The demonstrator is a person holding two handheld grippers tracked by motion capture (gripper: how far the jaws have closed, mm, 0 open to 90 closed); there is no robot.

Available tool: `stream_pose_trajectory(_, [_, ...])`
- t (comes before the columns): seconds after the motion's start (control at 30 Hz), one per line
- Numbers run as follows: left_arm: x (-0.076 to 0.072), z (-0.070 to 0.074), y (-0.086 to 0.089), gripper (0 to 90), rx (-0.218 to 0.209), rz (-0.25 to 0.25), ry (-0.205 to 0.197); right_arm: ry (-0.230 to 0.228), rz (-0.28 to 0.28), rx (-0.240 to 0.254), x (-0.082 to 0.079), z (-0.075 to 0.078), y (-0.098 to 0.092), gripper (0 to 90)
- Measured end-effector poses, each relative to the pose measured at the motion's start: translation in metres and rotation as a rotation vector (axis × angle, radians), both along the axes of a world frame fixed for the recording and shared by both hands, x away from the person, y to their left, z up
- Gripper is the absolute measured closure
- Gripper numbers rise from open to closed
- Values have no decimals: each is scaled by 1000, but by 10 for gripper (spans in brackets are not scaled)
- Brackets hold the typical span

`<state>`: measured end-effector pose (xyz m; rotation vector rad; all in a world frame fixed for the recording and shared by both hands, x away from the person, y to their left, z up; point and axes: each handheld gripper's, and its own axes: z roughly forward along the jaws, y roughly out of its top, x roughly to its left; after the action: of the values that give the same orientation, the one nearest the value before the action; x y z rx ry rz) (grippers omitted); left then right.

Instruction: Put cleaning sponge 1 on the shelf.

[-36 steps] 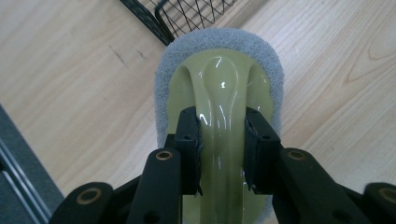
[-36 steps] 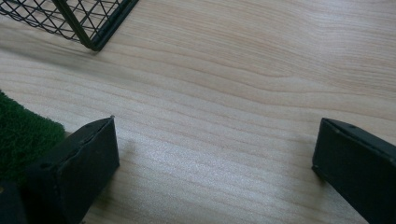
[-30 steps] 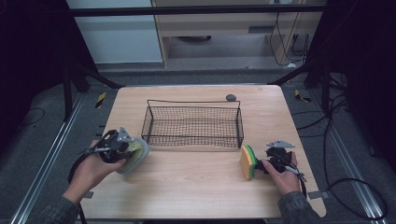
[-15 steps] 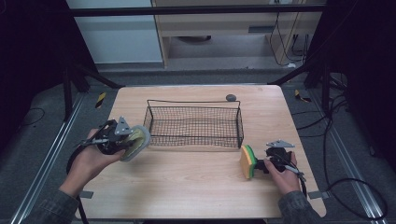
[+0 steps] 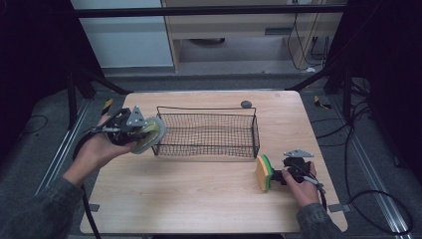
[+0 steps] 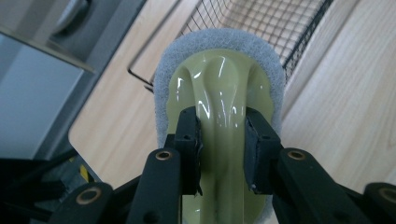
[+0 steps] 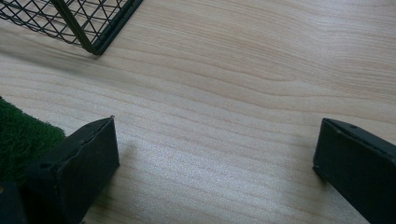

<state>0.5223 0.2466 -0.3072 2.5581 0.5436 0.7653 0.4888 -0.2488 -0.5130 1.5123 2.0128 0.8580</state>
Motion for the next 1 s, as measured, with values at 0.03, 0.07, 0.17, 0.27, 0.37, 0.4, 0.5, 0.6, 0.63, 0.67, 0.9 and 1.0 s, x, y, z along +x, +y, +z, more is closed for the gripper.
stream_pose_trajectory(0.03, [3,3,-2,700,5,-13,-4,0,-1,1,0,0,0,4])
stream_pose_trajectory(0.07, [5,6,-5,700,3,-22,-7,0,0,4,1,0,1,4])
stream_pose_trajectory(0.17, [11,9,-14,700,21,-57,-18,2,3,1,2,0,1,4])
stream_pose_trajectory(0.27, [14,9,-21,700,32,-73,-37,0,1,0,1,0,2,6])
stream_pose_trajectory(0.37, [19,10,-30,700,35,-76,-57,0,3,1,1,0,1,7])
stream_pose_trajectory(0.4, [20,11,-36,700,38,-81,-73,0,5,0,1,0,1,7])
stream_pose_trajectory(0.5, [21,11,-42,700,44,-81,-92,0,7,3,0,0,1,7])
stream_pose_trajectory(0.6, [23,10,-48,700,61,-89,-109,-1,9,2,-1,0,1,7])
stream_pose_trajectory(0.63, [24,10,-50,700,69,-87,-112,-1,7,0,-2,0,0,7])
stream_pose_trajectory(0.67, [25,10,-52,700,71,-90,-117,-1,10,3,-3,0,0,7])
stream_pose_trajectory(0.9, [35,14,-57,700,90,-108,-134,0,8,5,-3,0,0,6])
stream_pose_trajectory(1.0, [39,15,-57,700,105,-107,-147,1,10,4,-3,0,-1,5])
